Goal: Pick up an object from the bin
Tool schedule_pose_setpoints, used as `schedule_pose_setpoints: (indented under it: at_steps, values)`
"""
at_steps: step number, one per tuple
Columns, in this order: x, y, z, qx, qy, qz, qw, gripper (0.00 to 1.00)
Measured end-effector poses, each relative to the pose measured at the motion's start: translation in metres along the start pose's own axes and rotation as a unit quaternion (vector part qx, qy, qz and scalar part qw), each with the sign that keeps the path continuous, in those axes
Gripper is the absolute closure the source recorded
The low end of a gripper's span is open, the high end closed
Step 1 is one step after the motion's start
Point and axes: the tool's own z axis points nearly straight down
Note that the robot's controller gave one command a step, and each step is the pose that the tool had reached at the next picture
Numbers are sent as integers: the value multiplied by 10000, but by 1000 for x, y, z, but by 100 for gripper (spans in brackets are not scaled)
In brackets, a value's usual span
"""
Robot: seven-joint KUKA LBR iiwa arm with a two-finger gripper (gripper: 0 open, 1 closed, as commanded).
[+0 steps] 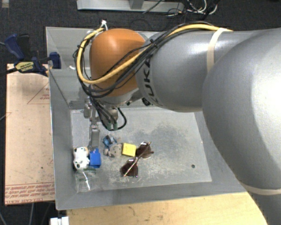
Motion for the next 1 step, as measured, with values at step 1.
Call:
schedule_pose_setpoints:
  at_steps: [1]
  values:
    - [-2, -1, -5, -8, -36, 21, 10000, 0]
